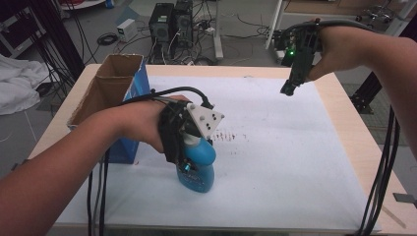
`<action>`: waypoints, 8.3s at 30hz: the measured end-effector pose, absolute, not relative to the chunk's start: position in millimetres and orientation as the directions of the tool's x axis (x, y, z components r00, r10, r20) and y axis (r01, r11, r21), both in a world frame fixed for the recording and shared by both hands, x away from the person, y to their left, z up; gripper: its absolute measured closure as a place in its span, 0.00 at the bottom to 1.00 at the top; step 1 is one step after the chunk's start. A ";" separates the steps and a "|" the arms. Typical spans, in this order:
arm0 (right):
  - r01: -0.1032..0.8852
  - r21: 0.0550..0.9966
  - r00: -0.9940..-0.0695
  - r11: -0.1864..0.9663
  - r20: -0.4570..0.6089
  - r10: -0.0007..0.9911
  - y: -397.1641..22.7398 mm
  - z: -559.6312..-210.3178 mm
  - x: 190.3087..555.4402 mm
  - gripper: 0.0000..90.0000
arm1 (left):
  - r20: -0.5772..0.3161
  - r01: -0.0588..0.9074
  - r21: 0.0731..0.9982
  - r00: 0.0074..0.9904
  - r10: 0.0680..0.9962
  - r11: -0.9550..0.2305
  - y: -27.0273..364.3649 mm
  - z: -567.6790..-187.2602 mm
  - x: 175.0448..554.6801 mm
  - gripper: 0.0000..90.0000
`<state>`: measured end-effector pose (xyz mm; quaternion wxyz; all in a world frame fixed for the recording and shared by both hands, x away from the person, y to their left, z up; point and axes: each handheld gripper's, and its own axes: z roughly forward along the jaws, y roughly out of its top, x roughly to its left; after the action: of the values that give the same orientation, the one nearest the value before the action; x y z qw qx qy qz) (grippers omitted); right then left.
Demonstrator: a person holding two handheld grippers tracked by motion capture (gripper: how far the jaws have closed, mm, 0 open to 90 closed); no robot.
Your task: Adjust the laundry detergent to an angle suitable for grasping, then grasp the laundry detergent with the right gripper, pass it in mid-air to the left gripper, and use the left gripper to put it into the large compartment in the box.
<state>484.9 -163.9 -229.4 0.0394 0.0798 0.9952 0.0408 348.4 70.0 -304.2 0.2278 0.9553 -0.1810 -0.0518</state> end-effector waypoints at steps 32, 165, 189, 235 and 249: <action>0.148 0.090 -0.985 0.985 -0.071 0.155 -159.3 -230.3 484.1 0.02 | 0.016 -0.260 0.345 0.962 -0.271 -0.902 87.4 -278.2 344.6 0.17; 0.141 0.265 -0.984 0.954 -0.065 0.164 -170.3 -226.7 427.8 0.02 | -0.051 0.090 0.068 0.995 0.087 -0.994 123.7 -178.5 338.4 0.02; 0.204 0.555 -0.974 0.807 0.034 0.223 -181.1 -256.8 375.1 0.02 | -0.048 0.079 0.086 0.996 0.075 -0.993 135.1 -183.4 332.3 0.02; 0.259 0.776 -0.955 0.575 0.117 0.273 -136.0 -353.9 311.0 0.02 | -0.052 0.056 0.087 0.997 0.051 -0.995 142.5 -201.4 315.5 0.02; 0.242 0.774 -0.965 0.585 0.128 0.230 -105.5 -363.3 311.3 0.02 | -0.046 0.062 0.087 0.997 0.059 -0.994 146.7 -199.9 315.9 0.02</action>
<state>311.3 -105.5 -363.3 -0.0072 0.1325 0.8902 0.4359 315.9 146.7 -199.9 0.0444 0.9983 0.0303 -0.0217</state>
